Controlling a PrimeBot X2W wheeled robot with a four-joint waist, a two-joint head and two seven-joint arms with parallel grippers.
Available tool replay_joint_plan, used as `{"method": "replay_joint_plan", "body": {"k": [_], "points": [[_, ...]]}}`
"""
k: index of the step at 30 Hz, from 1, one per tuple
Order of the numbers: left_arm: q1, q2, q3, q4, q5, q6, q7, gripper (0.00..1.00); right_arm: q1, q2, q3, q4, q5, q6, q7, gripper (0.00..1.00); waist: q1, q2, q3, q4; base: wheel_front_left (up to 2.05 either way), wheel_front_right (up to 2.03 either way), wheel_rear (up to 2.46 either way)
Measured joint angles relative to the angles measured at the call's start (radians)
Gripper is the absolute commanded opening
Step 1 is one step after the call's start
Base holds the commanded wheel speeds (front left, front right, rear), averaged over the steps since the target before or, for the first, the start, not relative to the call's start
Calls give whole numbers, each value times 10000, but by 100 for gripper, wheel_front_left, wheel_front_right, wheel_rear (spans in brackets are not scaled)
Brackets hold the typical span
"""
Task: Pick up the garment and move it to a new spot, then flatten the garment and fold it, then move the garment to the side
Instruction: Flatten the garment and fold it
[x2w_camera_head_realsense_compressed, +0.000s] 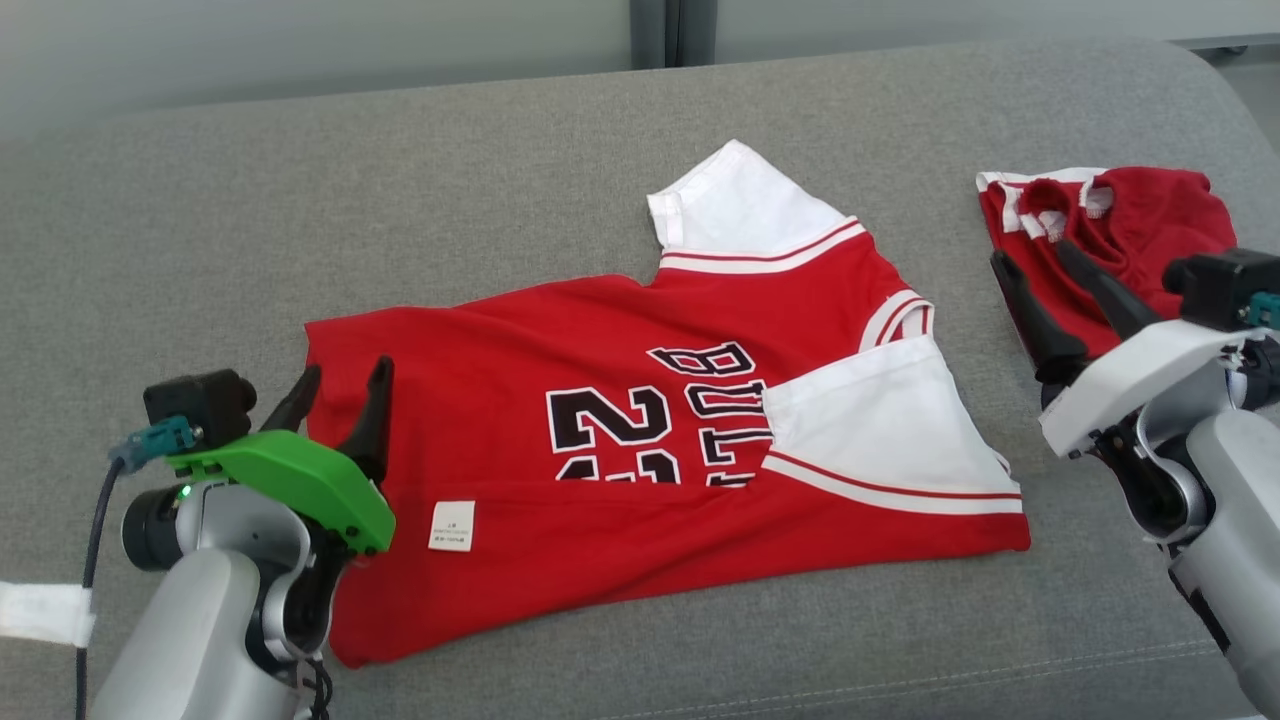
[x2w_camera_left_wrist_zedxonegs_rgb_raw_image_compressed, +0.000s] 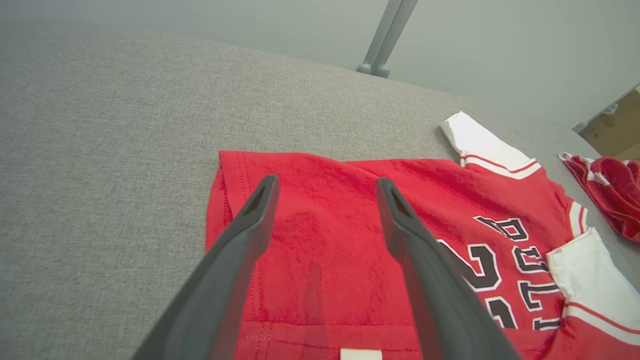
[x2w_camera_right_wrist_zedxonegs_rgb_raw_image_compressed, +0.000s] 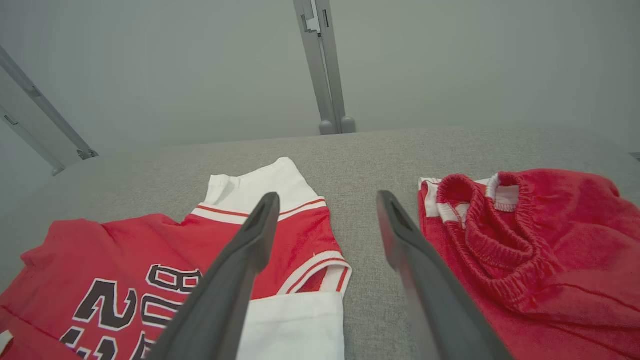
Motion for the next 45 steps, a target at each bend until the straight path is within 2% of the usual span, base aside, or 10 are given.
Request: {"method": "replay_joint_plan", "body": {"k": [6, 11, 21, 30, 31, 32, 33, 34, 45], "points": [[-1210, -263, 295, 995, 142, 174, 535, 100, -889, 0, 522, -447, -263, 90, 704, 100, 0, 0, 616, -17, 0, 0, 0], [-1743, -219, 727, 1860, 305, 234, 713, 100, -1236, 199, 807, -708, -263, 169, 1078, 100, 0, 0, 1098, -92, 0, 0, 0], [-2749, -90, 1271, 3078, 646, 244, 886, 100, -1499, 230, 819, -871, -257, 244, 1289, 100, 0, 0, 1801, -484, 0, 0, 0], [-3200, -337, 1446, 3965, 894, 245, 884, 100, -1557, 104, 690, -859, -247, 244, 1315, 100, 0, 0, 1984, -574, 0, 0, 0], [-3248, -357, 1442, 4021, 903, 245, 882, 93, -1598, 104, 694, -861, -247, 244, 1333, 100, 0, 0, 1991, -565, 0, 0, 0], [-3290, -380, 1438, 4065, 936, 245, 882, 47, -1663, 105, 709, -861, -247, 245, 1337, 100, 0, 0, 1997, -555, 0, 0, 0], [-3331, -412, 1434, 4103, 965, 245, 878, 22, -1734, 105, 717, -872, -247, 247, 1379, 100, 0, 0, 2003, -545, 0, 0, 0], [-3370, -464, 1425, 4148, 968, 245, 865, 0, -1807, 107, 731, -874, -247, 251, 1409, 100, 0, 0, 2009, -534, 0, 0, 0], [-3731, -1463, 922, 3753, 995, 146, -33, 0, -2976, -100, 466, -405, -245, 226, 2017, 100, 0, 0, 2121, 53, 0, 0, 0]]}}
